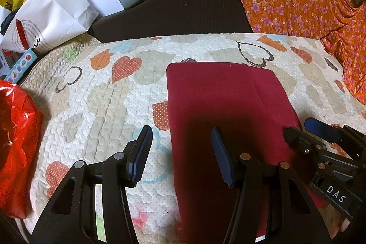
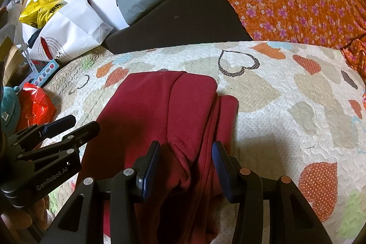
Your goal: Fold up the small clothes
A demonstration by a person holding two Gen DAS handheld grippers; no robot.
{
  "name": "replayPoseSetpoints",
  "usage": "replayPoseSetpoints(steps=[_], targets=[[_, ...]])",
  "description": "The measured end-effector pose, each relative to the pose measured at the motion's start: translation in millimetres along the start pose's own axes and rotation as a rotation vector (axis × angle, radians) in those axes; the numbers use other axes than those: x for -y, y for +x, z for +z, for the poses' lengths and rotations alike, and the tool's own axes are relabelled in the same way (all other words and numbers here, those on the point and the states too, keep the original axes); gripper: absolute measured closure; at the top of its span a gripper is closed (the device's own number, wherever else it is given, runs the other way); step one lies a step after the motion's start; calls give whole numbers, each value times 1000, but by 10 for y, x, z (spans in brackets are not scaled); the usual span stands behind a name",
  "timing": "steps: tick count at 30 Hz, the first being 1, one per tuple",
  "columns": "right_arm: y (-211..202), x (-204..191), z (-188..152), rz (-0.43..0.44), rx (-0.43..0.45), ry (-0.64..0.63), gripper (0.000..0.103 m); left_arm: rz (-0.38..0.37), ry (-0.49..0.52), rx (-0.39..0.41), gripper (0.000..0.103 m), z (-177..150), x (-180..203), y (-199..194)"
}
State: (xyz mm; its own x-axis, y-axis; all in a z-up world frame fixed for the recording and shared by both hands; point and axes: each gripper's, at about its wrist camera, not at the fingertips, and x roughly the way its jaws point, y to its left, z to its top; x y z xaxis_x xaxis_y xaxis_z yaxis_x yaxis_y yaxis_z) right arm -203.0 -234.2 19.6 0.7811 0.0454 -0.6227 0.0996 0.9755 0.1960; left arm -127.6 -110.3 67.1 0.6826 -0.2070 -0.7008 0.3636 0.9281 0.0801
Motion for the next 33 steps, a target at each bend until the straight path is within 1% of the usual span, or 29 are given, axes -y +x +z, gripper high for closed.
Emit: replayPoseSetpoints(steps=[33], targets=[[42, -5, -30, 8, -12, 15, 57, 2, 7, -1, 50, 0, 14, 22]])
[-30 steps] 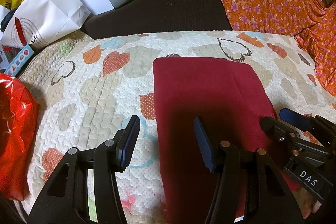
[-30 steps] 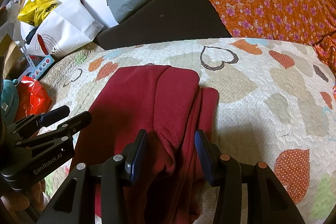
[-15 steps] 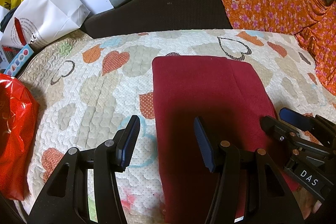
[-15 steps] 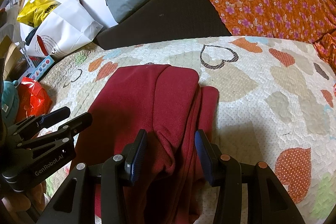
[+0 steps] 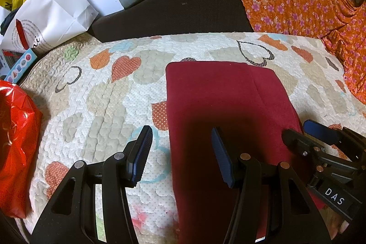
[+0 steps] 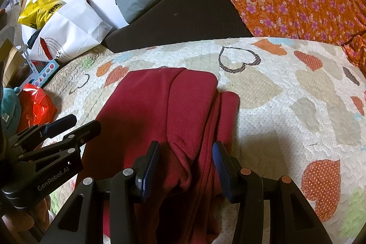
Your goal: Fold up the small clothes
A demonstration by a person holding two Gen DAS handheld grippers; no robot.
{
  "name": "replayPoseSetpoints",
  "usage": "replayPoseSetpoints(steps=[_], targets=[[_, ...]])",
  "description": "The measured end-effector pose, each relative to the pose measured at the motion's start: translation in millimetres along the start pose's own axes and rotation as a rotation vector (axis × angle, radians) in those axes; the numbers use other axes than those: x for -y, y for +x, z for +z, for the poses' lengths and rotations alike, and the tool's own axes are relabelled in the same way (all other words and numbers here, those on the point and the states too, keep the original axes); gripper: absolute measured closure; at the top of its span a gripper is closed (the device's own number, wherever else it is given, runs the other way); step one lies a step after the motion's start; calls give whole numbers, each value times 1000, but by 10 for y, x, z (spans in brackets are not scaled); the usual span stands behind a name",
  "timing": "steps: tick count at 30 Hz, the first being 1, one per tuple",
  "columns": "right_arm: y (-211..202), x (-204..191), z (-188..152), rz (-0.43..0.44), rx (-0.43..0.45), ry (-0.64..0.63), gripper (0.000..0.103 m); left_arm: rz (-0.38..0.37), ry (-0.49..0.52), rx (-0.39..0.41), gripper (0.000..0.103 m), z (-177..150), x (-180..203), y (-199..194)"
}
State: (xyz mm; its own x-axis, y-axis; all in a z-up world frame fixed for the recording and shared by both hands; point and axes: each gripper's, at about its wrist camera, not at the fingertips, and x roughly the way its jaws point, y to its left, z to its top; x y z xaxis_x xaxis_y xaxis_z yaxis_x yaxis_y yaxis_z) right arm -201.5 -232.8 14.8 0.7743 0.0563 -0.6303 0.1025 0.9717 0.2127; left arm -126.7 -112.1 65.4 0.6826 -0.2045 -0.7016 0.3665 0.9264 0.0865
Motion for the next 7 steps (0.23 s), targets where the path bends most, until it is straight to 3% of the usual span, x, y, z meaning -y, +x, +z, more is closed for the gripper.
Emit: replayPoseSetpoints(steps=[7], targets=[[-5, 7, 1, 2, 1, 2, 57, -7, -3, 0, 50, 9, 16, -2]])
